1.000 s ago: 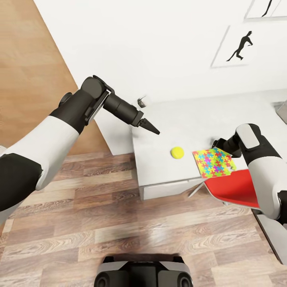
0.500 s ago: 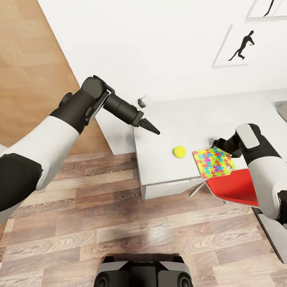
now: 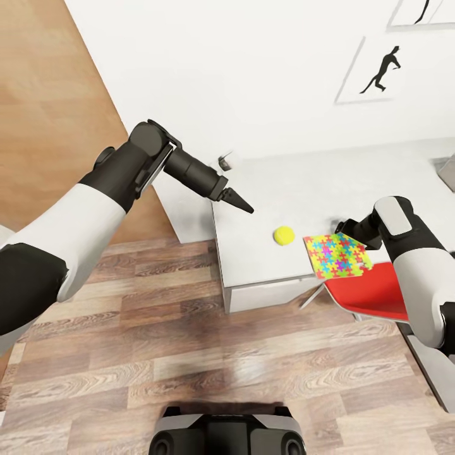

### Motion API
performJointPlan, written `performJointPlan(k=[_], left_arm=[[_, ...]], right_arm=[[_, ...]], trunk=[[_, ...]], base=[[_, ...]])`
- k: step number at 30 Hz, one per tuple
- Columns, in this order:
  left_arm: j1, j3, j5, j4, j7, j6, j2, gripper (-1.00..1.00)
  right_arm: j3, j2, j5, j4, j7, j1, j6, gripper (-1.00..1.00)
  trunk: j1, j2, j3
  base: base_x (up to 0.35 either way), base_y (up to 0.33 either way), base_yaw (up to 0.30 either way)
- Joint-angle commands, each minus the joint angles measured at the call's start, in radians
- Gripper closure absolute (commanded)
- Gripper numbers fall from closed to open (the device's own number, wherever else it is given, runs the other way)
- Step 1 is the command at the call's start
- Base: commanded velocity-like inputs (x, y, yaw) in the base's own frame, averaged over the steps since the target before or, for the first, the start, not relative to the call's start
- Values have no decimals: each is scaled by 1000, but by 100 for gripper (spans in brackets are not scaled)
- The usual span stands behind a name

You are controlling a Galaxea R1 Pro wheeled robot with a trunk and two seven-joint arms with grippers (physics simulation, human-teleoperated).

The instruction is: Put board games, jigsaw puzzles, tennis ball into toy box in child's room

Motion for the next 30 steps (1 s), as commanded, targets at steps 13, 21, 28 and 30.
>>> performJointPlan(k=[13, 21, 28, 30], left_arm=[[-1, -1, -8, 0, -8, 10, 1, -100], [-1, -2, -8, 1, -8, 10, 1, -100], [-1, 0, -9, 1, -8, 10, -1, -100], [-1, -1, -10, 1, -8, 10, -1, -100]], right_arm=[[0, 0, -13, 54, -10, 0, 7, -100], [1, 0, -14, 54, -9, 0, 7, -100], [1, 0, -14, 54, -8, 0, 7, -100], [1, 0, -14, 54, -8, 0, 7, -100]], trunk=[[1, -1, -1], [1, -1, -1], [1, -1, -1], [1, -1, -1]], base=[[-3, 19, 0], [0, 2, 0], [-5, 0, 0], [-58, 0, 0]])
